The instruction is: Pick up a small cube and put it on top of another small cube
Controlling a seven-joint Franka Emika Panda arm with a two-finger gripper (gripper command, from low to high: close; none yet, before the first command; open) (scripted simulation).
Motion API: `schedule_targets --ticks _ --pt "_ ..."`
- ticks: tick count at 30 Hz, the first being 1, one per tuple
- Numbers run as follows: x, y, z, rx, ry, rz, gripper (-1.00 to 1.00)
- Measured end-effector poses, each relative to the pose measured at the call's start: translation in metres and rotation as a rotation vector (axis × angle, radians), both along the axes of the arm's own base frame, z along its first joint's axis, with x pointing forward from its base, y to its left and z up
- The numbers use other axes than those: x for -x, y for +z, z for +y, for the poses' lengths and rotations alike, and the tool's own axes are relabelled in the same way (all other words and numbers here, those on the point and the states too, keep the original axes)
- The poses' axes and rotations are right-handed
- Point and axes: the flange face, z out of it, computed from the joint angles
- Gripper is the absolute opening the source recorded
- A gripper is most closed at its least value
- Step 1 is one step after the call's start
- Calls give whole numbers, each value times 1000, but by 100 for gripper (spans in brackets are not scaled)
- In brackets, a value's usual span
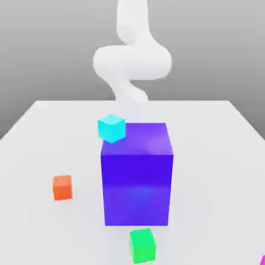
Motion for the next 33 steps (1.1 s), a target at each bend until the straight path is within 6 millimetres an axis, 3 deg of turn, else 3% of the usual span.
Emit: schedule_targets --ticks 8,16,20,25,33 --pt "-90 -85 58 -46 22 183 0" --pt "-150 -193 130 -58 33 364 0" --pt "-164 -256 174 -50 46 453 0" --pt "-174 -339 215 -35 31 562 0" --pt "-154 -482 280 18 14 726 0"
